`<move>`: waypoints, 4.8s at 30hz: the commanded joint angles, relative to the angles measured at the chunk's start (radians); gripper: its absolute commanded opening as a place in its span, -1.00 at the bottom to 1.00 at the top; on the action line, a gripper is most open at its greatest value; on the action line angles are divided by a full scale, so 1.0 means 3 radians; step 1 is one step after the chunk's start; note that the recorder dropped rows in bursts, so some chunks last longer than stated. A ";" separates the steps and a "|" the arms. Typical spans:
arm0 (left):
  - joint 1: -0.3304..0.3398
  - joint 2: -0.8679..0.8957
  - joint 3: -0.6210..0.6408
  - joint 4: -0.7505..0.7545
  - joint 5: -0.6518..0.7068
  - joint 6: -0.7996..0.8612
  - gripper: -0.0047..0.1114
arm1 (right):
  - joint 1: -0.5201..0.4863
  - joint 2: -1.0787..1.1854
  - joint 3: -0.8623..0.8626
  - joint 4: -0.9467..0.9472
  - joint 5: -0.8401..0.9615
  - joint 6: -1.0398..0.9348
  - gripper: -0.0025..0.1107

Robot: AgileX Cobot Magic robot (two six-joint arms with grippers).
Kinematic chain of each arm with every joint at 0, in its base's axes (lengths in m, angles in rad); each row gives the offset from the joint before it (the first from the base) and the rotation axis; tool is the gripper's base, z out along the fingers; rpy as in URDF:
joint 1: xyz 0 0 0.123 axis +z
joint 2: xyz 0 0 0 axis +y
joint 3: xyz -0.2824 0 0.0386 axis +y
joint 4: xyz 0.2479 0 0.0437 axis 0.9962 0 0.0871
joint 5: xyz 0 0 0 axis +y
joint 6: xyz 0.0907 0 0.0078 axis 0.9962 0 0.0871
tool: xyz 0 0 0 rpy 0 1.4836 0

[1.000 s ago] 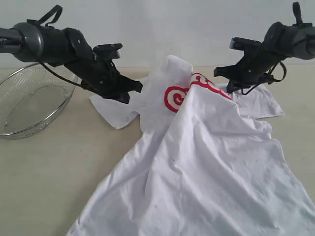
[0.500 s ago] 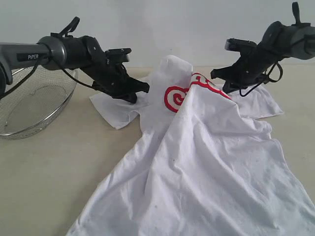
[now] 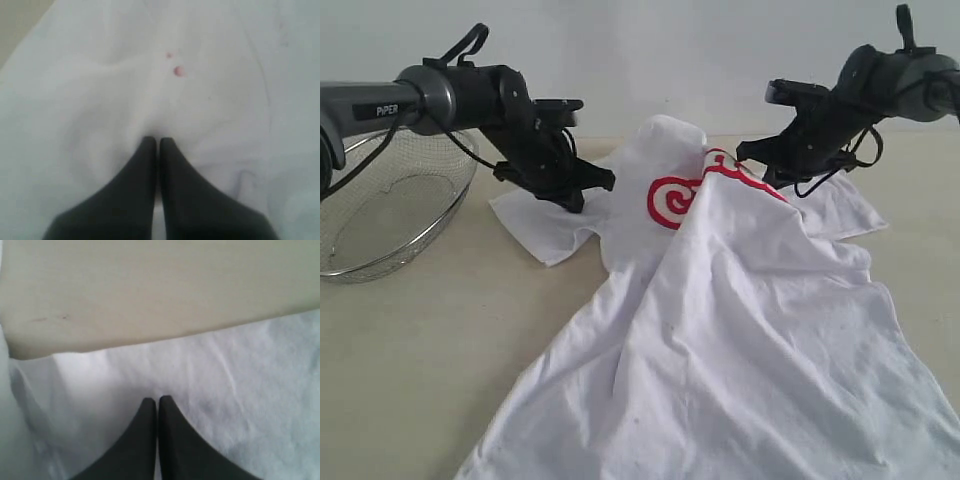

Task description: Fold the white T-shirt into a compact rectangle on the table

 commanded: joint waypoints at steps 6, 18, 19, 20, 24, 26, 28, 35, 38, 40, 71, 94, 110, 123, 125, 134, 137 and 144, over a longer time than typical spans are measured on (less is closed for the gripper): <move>0.0119 0.0078 0.0045 0.0261 0.0344 -0.0070 -0.84 | -0.0356 0.0091 0.0047 -0.0334 0.0127 0.0212 -0.96; 0.0157 -0.0040 0.0045 0.0369 0.0521 -0.0041 -0.84 | -0.0692 0.0091 0.0047 -0.0605 0.0039 0.0288 -0.96; 0.0157 -0.0055 0.0045 0.0411 0.0536 -0.0041 -0.84 | -0.0707 0.0091 0.0047 -0.0634 0.0048 0.0299 -0.96; 0.0157 -0.0066 0.0045 0.0456 0.0570 -0.0041 -0.84 | -0.0724 0.0091 0.0047 -0.0676 0.0055 0.0315 -0.96; 0.0195 -0.0089 0.0045 0.0511 0.0600 -0.0069 -0.84 | -0.0817 0.0091 0.0047 -0.0826 0.0060 0.0408 -0.96; 0.0217 -0.0089 0.0045 0.0511 0.0600 -0.0069 -0.84 | -0.0850 0.0091 0.0047 -0.0827 0.0033 0.0441 -0.96; 0.0217 -0.0089 0.0045 0.0505 0.0587 -0.0069 -0.84 | -0.0880 0.0091 -0.0001 -0.0827 0.0025 0.0475 -0.96; 0.0217 -0.0097 -0.0176 -0.0008 0.0632 0.0187 -0.84 | -0.0902 0.0031 -0.0358 -0.0237 0.0252 0.0314 -0.96; 0.0217 -0.0097 -0.0280 -0.0280 0.0702 0.0345 -0.84 | -0.0890 -0.0053 -0.0435 0.0433 0.0352 -0.0042 -0.96; 0.0217 -0.0097 -0.0316 -0.0301 0.0766 0.0345 -0.84 | -0.0855 -0.0103 -0.0451 0.0672 0.0476 -0.0166 -0.96; 0.0212 -0.0097 -0.0319 -0.0310 0.0975 0.0443 -0.84 | -0.0391 0.0165 -0.0252 -0.0718 0.0107 0.0464 -0.96; 0.0212 -0.0220 -0.0319 -0.0396 0.1190 0.0536 -0.84 | -0.0698 0.0161 -0.0467 -0.0710 0.0139 0.0857 -0.96; 0.0172 -0.0536 -0.0083 -0.1020 0.1545 0.0795 -0.84 | -0.0687 -0.0885 0.0273 -0.0131 0.0446 0.0583 -0.96; -0.0330 -0.1176 0.1078 -0.0990 0.1499 0.0910 -0.84 | -0.0062 -0.2576 0.2926 0.0263 -0.0333 0.0171 -0.96; -0.0404 -0.1275 0.1289 -0.0940 0.1367 0.0862 -0.84 | 0.0095 -0.2738 0.3193 0.0290 -0.0415 0.0183 -0.96; -0.0632 -0.1579 0.2420 -0.0932 0.0885 0.0780 -0.84 | 0.0675 -0.3308 0.4131 0.0339 -0.0566 0.0199 -0.96; -0.0682 -0.1713 0.2799 -0.0932 0.0661 0.0780 -0.84 | 0.0728 -0.3425 0.4374 0.0339 -0.0590 0.0199 -0.96; -0.0721 -0.2048 0.3434 -0.0980 0.0507 0.0780 -0.84 | 0.0728 -0.3492 0.4846 0.0116 -0.0717 0.0265 -0.96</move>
